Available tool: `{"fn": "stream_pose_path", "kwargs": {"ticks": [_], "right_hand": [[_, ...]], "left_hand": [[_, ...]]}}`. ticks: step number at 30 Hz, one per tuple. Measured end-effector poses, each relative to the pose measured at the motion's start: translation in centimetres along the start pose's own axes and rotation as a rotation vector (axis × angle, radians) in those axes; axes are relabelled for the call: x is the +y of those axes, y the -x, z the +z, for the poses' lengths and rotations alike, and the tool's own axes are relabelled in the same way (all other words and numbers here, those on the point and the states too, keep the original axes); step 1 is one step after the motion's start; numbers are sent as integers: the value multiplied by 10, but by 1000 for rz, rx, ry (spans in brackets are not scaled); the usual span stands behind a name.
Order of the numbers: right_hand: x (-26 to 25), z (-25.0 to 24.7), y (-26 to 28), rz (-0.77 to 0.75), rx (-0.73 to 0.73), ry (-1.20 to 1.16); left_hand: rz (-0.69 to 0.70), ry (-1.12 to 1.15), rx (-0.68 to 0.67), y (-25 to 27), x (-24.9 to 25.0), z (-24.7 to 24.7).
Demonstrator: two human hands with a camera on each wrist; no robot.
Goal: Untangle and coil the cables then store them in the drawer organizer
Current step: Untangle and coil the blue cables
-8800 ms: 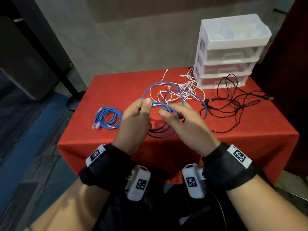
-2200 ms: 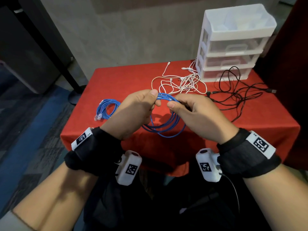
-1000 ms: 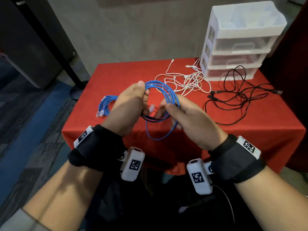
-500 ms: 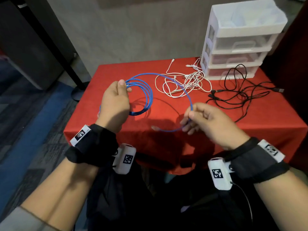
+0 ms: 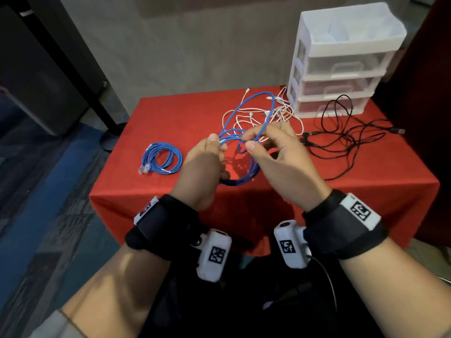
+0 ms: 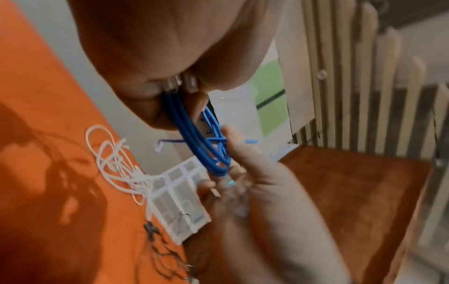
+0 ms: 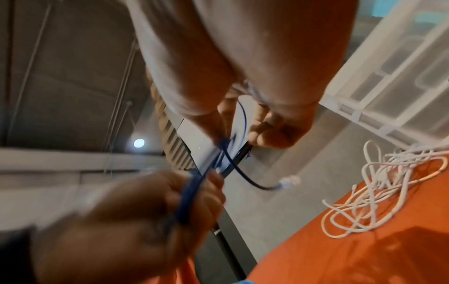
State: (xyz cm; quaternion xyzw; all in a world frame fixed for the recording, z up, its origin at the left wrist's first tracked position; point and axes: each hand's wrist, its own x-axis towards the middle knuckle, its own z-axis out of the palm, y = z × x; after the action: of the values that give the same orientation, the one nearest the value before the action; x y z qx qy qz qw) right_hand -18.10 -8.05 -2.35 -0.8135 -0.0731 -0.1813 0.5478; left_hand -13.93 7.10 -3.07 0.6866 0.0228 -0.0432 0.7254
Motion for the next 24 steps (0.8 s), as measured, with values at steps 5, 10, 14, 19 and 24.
{"fn": "stream_pose_path", "kwargs": {"ticks": [5, 10, 14, 19, 24], "right_hand": [[-2, 9, 7, 87, -139, -408], [9, -11, 6, 100, -418, -113], [41, -45, 21, 246, -333, -288], [47, -45, 27, 436, -152, -610], [23, -21, 18, 519, -2, -1001]], "left_hand": [[-142, 251, -151, 12, 15, 3], [-130, 330, -86, -2, 18, -23], [-54, 279, 159, -28, 25, -76], [78, 6, 270, -28, 7, -82], [172, -66, 354, -27, -10, -56]]}}
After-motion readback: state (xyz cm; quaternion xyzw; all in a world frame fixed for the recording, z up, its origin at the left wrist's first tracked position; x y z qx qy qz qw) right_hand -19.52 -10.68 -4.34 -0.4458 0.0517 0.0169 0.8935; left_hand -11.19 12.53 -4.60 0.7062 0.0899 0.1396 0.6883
